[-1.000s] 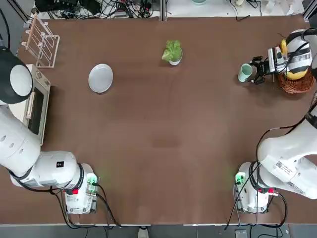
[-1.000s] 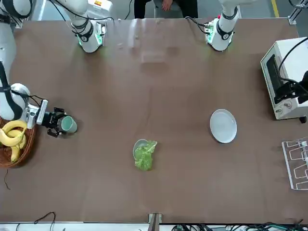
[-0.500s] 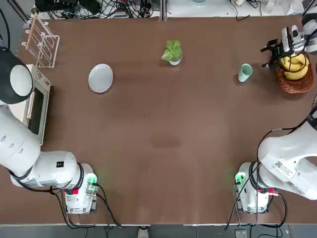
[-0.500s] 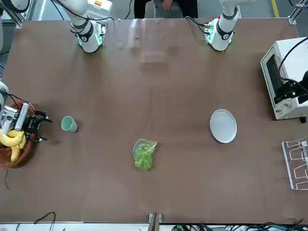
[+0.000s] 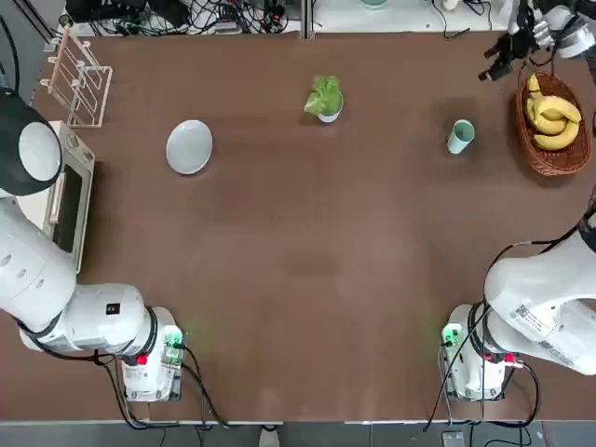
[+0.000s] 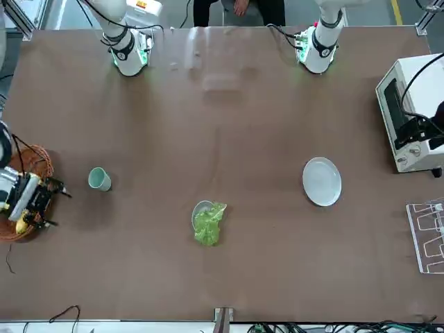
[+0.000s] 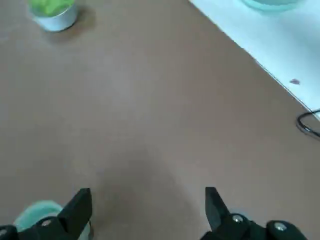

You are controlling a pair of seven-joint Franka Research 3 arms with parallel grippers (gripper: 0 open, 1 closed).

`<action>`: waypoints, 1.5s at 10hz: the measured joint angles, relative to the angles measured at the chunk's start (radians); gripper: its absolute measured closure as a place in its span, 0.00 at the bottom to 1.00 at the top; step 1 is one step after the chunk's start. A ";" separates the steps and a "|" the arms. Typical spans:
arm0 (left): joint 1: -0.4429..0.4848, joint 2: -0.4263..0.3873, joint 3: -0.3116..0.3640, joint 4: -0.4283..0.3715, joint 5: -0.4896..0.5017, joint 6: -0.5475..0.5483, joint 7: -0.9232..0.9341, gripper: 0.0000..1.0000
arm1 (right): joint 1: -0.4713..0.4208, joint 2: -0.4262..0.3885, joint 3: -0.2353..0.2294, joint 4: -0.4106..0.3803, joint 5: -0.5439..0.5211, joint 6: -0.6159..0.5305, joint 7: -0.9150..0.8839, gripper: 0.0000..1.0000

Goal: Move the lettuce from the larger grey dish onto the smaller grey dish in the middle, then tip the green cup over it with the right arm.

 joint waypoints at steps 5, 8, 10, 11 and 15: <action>0.000 0.000 0.000 0.000 0.000 0.000 0.000 0.00 | 0.117 -0.053 0.050 0.074 -0.214 0.027 0.823 0.00; 0.000 -0.001 0.000 0.000 0.000 0.000 0.000 0.00 | 0.177 -0.125 0.053 0.102 -0.252 -0.062 1.099 0.00; 0.000 -0.001 -0.001 0.000 0.000 0.000 0.000 0.00 | 0.177 -0.148 0.049 0.185 -0.303 -0.222 1.178 0.00; 0.000 -0.001 -0.001 0.001 0.000 0.000 0.000 0.00 | 0.183 -0.155 0.036 0.230 -0.318 -0.289 1.190 0.00; 0.000 -0.034 -0.003 0.002 0.000 -0.032 0.003 0.00 | 0.434 -0.226 -0.285 0.267 -0.321 -0.420 1.208 0.00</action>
